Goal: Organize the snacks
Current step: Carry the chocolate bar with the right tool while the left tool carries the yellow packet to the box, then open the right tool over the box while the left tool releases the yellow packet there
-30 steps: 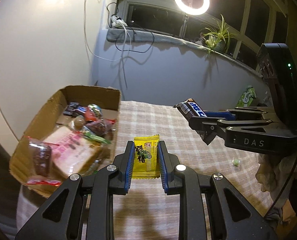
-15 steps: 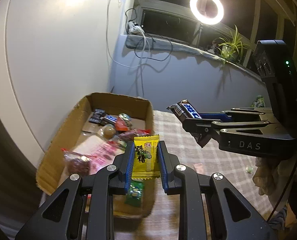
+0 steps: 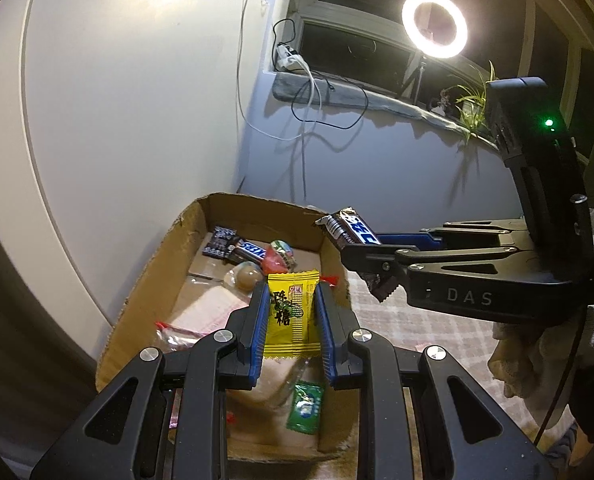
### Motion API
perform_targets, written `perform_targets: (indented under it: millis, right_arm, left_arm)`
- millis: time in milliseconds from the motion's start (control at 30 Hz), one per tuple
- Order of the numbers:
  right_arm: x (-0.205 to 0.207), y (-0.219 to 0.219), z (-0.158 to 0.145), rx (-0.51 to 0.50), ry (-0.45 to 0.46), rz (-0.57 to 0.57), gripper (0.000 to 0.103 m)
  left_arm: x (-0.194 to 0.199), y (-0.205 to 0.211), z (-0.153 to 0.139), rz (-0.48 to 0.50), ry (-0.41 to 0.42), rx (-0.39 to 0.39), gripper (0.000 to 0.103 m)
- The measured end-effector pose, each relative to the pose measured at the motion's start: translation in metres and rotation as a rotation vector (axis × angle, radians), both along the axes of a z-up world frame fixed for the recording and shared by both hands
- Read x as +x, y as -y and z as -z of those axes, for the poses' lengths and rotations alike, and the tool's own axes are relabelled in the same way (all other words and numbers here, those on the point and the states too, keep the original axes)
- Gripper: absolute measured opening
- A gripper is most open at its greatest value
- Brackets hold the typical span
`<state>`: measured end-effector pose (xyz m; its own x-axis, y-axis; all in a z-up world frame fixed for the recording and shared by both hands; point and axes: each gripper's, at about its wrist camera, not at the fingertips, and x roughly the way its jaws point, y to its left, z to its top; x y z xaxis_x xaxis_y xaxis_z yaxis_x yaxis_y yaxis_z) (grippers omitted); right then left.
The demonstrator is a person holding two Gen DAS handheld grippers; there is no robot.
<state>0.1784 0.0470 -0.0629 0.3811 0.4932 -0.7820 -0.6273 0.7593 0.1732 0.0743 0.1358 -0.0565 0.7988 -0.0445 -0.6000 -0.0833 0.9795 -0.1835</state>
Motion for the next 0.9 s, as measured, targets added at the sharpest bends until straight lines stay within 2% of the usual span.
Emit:
perform_targets:
  millis: [600, 700, 733, 800, 900]
  right_arm:
    - [0.025, -0.027, 0.013, 0.0, -0.035, -0.024, 0.03]
    - [0.026, -0.026, 0.012, 0.002, -0.033, -0.023, 0.032]
    - [0.026, -0.026, 0.012, -0.001, -0.03, -0.021, 0.035]
    - [0.025, -0.024, 0.01, -0.001, -0.014, -0.013, 0.062]
    - [0.024, -0.021, 0.006, 0.007, 0.005, -0.003, 0.07]
  left_arm:
    - [0.0, -0.006, 0.001, -0.022, -0.008, 0.014, 0.022]
    - [-0.001, -0.007, 0.0, -0.029, -0.011, 0.015, 0.034]
    - [-0.001, -0.007, 0.0, -0.034, -0.009, 0.016, 0.041]
    - [-0.001, -0.007, 0.0, -0.039, -0.006, 0.016, 0.045]
    - [-0.001, -0.007, 0.0, -0.04, -0.008, 0.019, 0.051]
